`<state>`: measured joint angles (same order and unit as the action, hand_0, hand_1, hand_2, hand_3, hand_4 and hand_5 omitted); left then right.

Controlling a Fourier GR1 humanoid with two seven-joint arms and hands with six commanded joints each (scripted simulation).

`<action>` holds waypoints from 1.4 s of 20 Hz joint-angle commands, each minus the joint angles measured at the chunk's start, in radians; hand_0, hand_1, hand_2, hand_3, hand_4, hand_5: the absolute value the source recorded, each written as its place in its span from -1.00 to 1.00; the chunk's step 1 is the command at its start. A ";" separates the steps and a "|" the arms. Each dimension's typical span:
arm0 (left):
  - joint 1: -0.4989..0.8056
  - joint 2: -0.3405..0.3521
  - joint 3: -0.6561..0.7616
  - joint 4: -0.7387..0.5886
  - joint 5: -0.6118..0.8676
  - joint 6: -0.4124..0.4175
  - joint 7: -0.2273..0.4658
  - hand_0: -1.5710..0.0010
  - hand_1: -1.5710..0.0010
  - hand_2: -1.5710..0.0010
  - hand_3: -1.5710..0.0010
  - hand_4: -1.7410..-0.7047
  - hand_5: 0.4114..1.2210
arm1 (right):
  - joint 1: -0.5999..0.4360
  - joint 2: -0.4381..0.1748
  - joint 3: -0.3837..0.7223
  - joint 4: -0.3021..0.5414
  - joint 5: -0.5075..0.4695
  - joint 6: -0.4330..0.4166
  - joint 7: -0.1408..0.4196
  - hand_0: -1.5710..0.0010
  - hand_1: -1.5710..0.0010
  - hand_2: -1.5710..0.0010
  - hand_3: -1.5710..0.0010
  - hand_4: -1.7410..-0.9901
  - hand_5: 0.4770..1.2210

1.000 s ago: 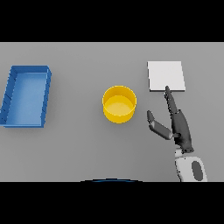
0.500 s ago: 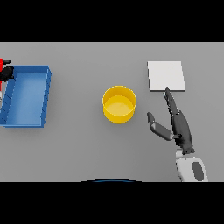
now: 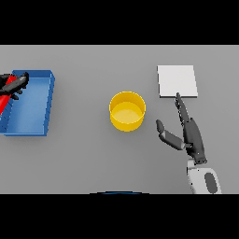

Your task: Pick up the red beaker and tilt it to pour out 1 green nut into yellow bowl. Pick up the yellow bowl and place it on the metallic measuring scale.

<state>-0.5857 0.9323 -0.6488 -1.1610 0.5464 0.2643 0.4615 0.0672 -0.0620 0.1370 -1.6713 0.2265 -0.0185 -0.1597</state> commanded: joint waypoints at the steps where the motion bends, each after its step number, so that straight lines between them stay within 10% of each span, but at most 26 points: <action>1: -0.007 0.007 -0.006 0.002 -0.003 -0.020 0.013 0.18 0.28 0.32 0.42 0.77 -0.37 | -0.005 -0.002 0.001 0.002 0.009 -0.005 0.001 1.00 1.00 1.00 1.00 0.57 -0.46; 9: -0.041 -0.020 -0.050 0.083 -0.097 -0.007 -0.013 0.86 0.88 0.89 0.90 0.99 -0.42 | -0.012 -0.005 0.004 0.006 0.018 -0.007 0.004 1.00 1.00 1.00 1.00 0.51 -0.43; 14: -0.030 -0.028 -0.028 0.057 -0.100 0.061 -0.085 0.96 0.96 0.96 0.97 0.99 -0.34 | -0.028 -0.044 0.051 -0.020 0.100 0.011 0.033 1.00 1.00 1.00 1.00 0.62 -0.39; 20: -0.028 -0.039 -0.021 0.051 -0.085 0.062 -0.099 0.99 0.99 0.99 0.99 0.97 -0.37 | -0.236 -0.244 0.177 0.037 0.316 0.178 0.107 1.00 1.00 1.00 1.00 0.40 -0.39; 28: -0.026 -0.043 -0.022 0.056 -0.080 0.052 -0.106 1.00 1.00 1.00 1.00 0.98 -0.33 | -0.515 -0.359 0.401 0.202 0.567 0.335 -0.003 1.00 1.00 1.00 1.00 0.41 -0.39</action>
<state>-0.6120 0.8894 -0.6705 -1.1049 0.4669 0.3169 0.3551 -0.4482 -0.4208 0.5380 -1.4698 0.7939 0.3160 -0.1600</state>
